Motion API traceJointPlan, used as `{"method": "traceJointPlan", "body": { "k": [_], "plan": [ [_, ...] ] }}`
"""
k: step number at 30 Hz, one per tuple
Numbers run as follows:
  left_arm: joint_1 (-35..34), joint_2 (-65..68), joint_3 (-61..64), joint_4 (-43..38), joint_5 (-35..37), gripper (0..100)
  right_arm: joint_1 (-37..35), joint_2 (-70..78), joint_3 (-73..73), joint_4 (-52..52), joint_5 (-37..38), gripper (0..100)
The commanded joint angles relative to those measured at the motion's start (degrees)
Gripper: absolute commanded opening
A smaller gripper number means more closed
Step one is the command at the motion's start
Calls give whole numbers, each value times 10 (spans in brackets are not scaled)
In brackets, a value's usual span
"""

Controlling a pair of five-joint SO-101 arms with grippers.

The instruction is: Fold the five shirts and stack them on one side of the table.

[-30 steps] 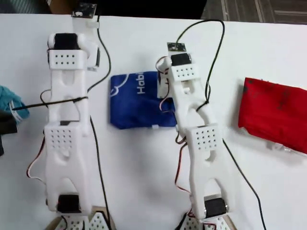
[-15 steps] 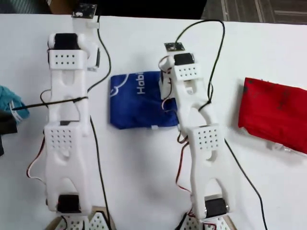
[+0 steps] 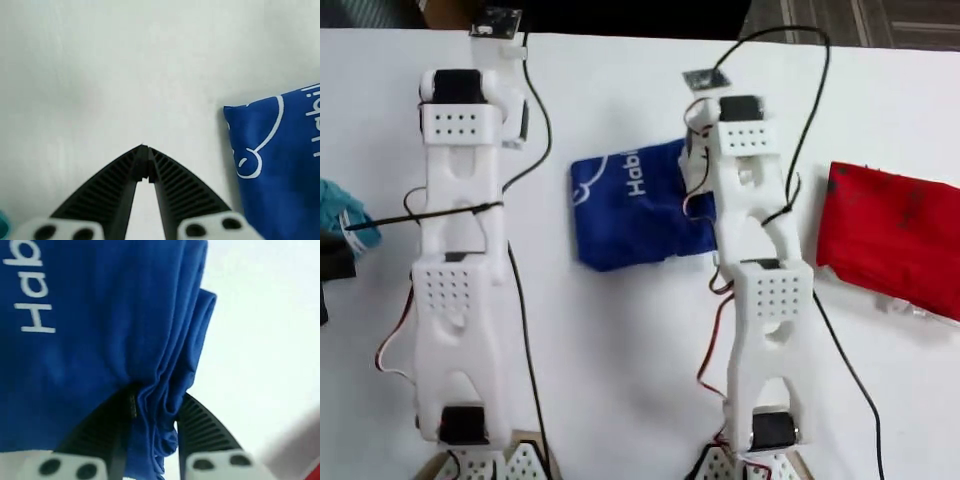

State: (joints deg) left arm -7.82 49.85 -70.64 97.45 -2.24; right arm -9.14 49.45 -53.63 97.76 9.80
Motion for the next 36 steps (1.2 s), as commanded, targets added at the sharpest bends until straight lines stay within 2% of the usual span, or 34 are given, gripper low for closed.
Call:
{"method": "traceJointPlan", "body": {
  "k": [1, 6, 21, 28, 36],
  "plan": [
    [-6, -18, -22, -1, -1, 31, 7, -92, 40, 3, 7, 20],
    [-6, -18, -22, -1, -2, 31, 40, -154, 89, 2, 8, 20],
    [-33, -18, -22, 3, -4, 31, 225, -231, 91, 2, 69, 20],
    [-33, -17, -22, 0, -4, 31, 276, -239, 91, 3, 102, 20],
    [-31, 24, -27, -1, -4, 31, 324, -323, 103, 3, 143, 20]
  ]
}}
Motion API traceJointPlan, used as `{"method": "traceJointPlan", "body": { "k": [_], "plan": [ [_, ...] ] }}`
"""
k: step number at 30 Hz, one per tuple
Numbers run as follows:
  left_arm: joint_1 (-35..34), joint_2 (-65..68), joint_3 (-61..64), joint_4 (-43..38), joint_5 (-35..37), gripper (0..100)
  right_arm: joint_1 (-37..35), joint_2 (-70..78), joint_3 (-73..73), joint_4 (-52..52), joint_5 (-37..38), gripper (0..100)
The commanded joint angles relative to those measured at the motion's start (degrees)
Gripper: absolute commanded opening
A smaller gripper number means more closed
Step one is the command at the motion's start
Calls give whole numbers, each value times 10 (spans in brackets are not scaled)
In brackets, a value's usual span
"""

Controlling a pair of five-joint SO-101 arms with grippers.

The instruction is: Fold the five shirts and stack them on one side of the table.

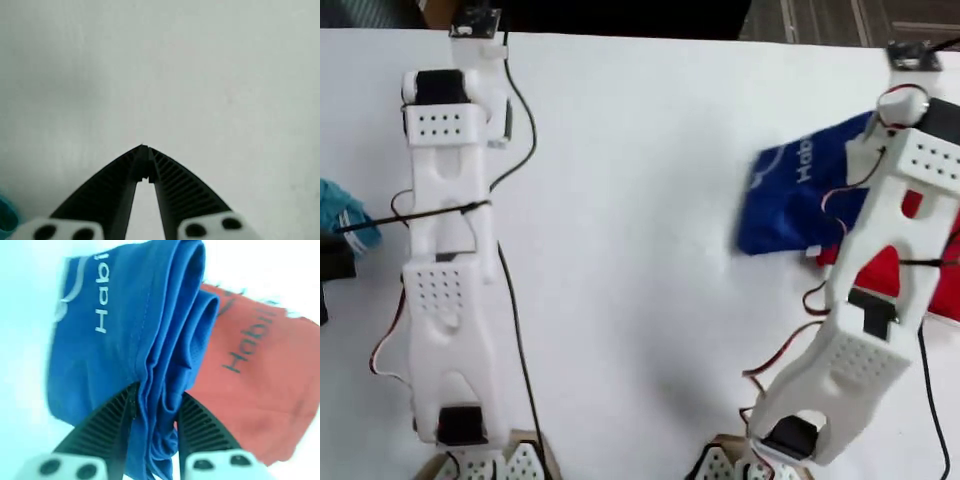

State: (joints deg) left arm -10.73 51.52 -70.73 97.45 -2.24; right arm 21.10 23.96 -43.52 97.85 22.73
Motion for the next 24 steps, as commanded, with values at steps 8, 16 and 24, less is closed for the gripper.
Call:
{"method": "traceJointPlan", "body": {
  "k": [8, 16, 24],
  "plan": [
    [-4, 49, -27, -2, -1, 31, 92, -96, 25, 0, 36, 20],
    [-4, 49, -28, -2, 0, 31, 174, -95, 21, -7, 82, 20],
    [-4, 49, -28, 4, 0, 31, 202, -52, 32, -41, 110, 20]
  ]
}}
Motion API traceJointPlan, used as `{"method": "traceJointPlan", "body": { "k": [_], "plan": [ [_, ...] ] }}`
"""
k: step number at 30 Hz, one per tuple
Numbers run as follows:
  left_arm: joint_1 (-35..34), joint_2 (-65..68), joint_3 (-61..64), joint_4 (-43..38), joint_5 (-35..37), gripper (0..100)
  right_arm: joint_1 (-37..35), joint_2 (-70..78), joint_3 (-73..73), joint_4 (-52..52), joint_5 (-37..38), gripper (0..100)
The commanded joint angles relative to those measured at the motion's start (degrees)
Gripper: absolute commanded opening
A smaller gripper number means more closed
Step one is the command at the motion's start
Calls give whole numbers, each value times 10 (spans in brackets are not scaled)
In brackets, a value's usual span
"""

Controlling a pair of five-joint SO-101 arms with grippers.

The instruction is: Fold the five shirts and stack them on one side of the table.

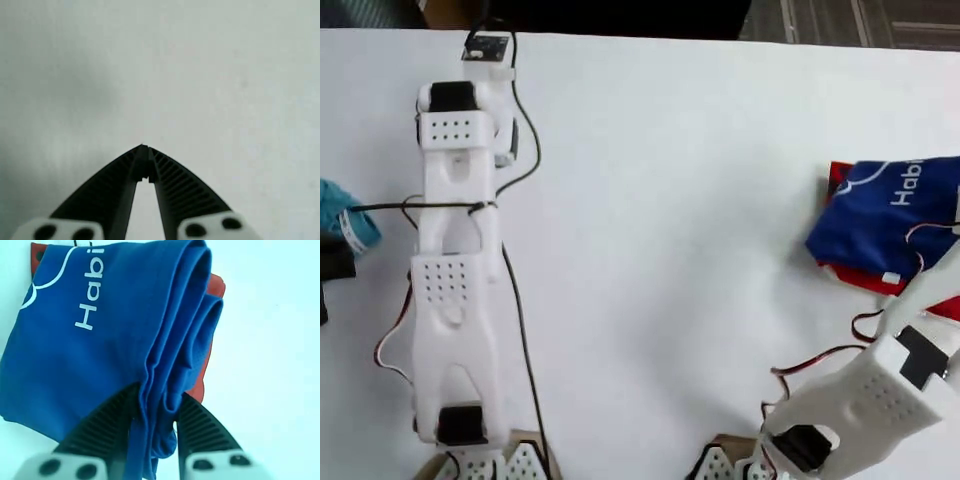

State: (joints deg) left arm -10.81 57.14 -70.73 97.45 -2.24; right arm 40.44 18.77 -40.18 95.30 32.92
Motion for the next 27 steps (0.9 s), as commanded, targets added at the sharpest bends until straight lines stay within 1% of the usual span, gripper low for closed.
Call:
{"method": "traceJointPlan", "body": {
  "k": [1, 6, 10, 16, 18, 22, 24, 27],
  "plan": [
    [-4, -7, -28, 5, 0, 31, 13, 13, -2, -24, 8, 20],
    [-13, -8, -28, 12, 0, 31, 33, 78, -2, -73, 8, 20],
    [-16, -8, -31, 12, 0, 31, 35, 109, -2, -88, 8, 21],
    [-16, -7, -89, 34, -2, 31, 34, 117, -2, -102, 8, 34],
    [-16, -7, -115, 44, -2, 31, 36, 116, -2, -102, 7, 91],
    [-18, -8, -147, 46, -3, 31, 39, 117, -24, -98, 6, 260],
    [-21, -8, -160, 48, -3, 31, 44, 116, -44, -98, 3, 327],
    [-34, -8, -178, 48, -3, 31, 51, 116, -98, -98, -9, 347]
  ]
}}
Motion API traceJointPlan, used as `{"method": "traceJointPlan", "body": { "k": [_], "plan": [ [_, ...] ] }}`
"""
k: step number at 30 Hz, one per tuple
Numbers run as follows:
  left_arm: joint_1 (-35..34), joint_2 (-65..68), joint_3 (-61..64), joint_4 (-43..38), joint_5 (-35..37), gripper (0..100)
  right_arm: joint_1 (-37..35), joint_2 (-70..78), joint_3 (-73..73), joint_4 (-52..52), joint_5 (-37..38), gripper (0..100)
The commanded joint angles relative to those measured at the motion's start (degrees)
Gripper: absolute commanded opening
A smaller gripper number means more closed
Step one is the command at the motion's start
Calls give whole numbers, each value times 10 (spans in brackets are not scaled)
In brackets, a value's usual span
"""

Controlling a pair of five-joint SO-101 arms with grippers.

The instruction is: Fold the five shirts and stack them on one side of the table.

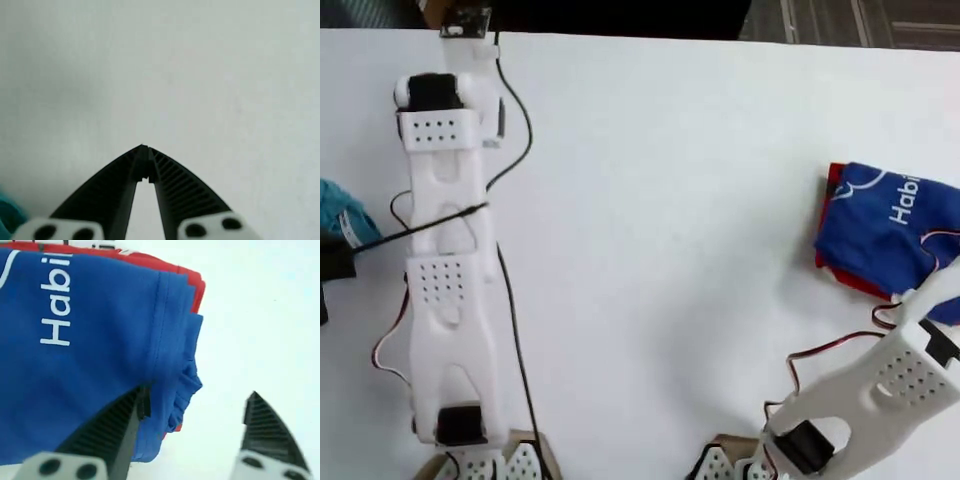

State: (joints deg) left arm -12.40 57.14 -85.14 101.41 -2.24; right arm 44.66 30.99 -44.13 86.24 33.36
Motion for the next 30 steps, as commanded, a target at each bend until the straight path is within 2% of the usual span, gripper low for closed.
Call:
{"method": "traceJointPlan", "body": {
  "k": [1, 5, 8, 14, 20, 26, 30],
  "plan": [
    [-25, -10, -43, 9, -3, 31, 14, -7, -76, -7, -30, 348],
    [-73, -41, -81, 9, -3, 31, 6, -7, -144, 30, -87, 348],
    [-118, -85, -102, 9, -11, 31, -52, -7, -193, 103, -92, 348],
    [-229, -153, -87, 9, -129, 31, -195, -55, -184, 122, -95, 348],
    [-382, -151, -19, 8, -260, 37, -360, -189, -9, 122, -98, 348],
    [-510, -148, 65, 3, -386, 222, -513, -350, 215, 122, -117, 348],
    [-569, -147, 124, -31, -404, 237, -560, -439, 333, 120, -117, 348]
  ]
}}
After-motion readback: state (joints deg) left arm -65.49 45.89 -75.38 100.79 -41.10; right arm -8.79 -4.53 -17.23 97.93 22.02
